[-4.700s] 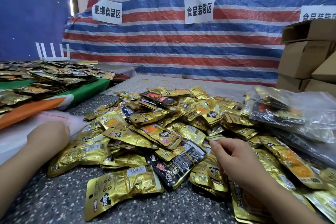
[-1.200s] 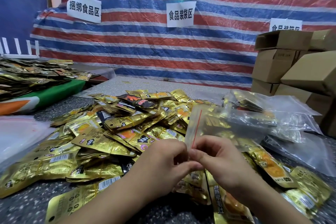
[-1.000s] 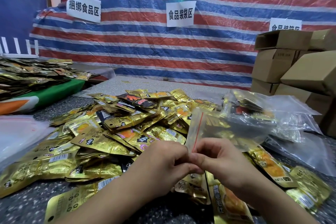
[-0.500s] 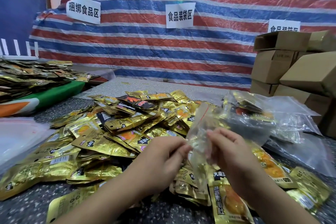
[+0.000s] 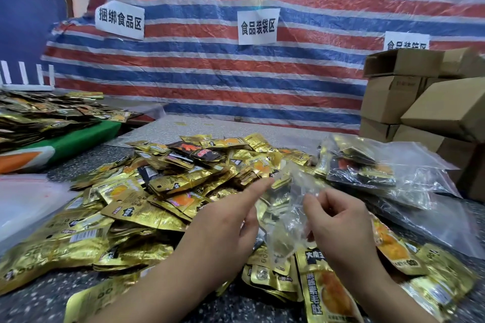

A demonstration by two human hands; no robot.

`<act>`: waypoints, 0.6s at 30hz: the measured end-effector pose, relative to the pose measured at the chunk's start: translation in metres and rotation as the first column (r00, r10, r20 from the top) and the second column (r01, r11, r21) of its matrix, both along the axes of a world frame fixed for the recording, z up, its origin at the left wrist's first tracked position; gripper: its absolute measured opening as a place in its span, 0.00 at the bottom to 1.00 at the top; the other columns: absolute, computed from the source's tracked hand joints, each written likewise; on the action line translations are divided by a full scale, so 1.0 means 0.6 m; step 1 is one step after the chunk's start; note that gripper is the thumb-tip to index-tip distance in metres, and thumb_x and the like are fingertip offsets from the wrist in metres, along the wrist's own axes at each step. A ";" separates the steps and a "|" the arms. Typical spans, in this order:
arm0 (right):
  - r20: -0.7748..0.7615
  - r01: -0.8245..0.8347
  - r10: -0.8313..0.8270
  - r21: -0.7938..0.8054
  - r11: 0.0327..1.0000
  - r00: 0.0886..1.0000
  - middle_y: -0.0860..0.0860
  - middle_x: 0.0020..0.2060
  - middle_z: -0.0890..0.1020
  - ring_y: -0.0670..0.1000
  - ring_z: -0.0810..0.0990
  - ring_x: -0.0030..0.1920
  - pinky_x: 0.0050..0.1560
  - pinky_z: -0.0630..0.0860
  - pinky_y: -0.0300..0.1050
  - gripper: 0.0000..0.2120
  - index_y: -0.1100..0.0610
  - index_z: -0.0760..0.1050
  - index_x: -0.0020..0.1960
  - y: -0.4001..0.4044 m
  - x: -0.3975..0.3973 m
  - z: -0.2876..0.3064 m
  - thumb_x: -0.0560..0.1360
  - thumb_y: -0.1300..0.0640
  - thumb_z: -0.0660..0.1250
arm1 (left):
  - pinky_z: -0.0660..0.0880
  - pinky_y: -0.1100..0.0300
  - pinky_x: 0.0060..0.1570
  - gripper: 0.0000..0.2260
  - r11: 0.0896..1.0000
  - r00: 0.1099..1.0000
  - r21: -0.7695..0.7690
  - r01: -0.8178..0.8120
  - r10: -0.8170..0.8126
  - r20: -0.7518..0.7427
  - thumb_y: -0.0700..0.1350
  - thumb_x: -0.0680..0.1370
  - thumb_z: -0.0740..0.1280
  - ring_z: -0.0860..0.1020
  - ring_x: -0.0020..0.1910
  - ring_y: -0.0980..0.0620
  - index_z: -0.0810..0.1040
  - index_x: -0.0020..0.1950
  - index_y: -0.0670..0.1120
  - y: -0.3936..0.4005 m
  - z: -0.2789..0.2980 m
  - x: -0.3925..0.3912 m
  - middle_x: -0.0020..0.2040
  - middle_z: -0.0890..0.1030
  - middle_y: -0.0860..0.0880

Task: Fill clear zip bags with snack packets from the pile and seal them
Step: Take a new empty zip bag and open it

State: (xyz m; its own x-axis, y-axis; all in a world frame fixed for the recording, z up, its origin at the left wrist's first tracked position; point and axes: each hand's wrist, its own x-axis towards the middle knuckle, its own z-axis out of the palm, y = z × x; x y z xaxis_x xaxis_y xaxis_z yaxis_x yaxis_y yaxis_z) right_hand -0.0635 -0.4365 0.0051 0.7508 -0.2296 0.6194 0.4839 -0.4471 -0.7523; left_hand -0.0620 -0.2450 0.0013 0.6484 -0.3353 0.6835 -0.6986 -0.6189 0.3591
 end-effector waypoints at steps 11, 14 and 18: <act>0.005 0.029 -0.030 0.156 0.987 1.000 0.49 0.18 0.66 0.48 0.79 0.23 0.32 0.79 0.59 0.23 0.55 0.62 0.24 -0.001 0.007 -0.002 0.73 0.69 0.65 | 0.78 0.59 0.40 0.28 0.952 0.991 0.295 0.080 -0.108 0.079 0.74 0.74 0.54 0.80 0.41 0.58 0.77 0.62 0.57 -0.017 0.005 -0.037 0.47 0.84 0.57; -0.001 -0.016 0.016 0.213 0.977 1.000 0.50 0.20 0.71 0.49 0.78 0.24 0.35 0.81 0.63 0.21 0.55 0.68 0.25 -0.004 0.011 -0.001 0.77 0.62 0.65 | 0.75 0.56 0.38 0.17 0.958 0.994 0.285 0.035 -0.062 0.088 0.62 0.80 0.53 0.77 0.40 0.53 0.77 0.53 0.53 -0.025 -0.006 -0.029 0.46 0.79 0.55; -0.012 0.013 -0.010 0.264 0.964 1.000 0.51 0.34 0.81 0.47 0.80 0.37 0.38 0.74 0.48 0.24 0.54 0.77 0.35 -0.021 0.019 0.010 0.75 0.37 0.55 | 0.68 0.64 0.34 0.08 1.000 1.000 -0.022 0.014 -0.014 -0.010 0.51 0.81 0.57 0.73 0.36 0.58 0.71 0.44 0.53 -0.015 -0.002 -0.014 0.37 0.74 0.58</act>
State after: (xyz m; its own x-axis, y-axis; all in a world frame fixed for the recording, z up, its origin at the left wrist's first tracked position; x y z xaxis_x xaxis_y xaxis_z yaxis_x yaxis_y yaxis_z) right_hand -0.0522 -0.4492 0.0111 0.7530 -0.3929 0.5278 0.4716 -0.2372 -0.8493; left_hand -0.0706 -0.2538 -0.0001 0.6508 -0.3296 0.6840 -0.7033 -0.6012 0.3794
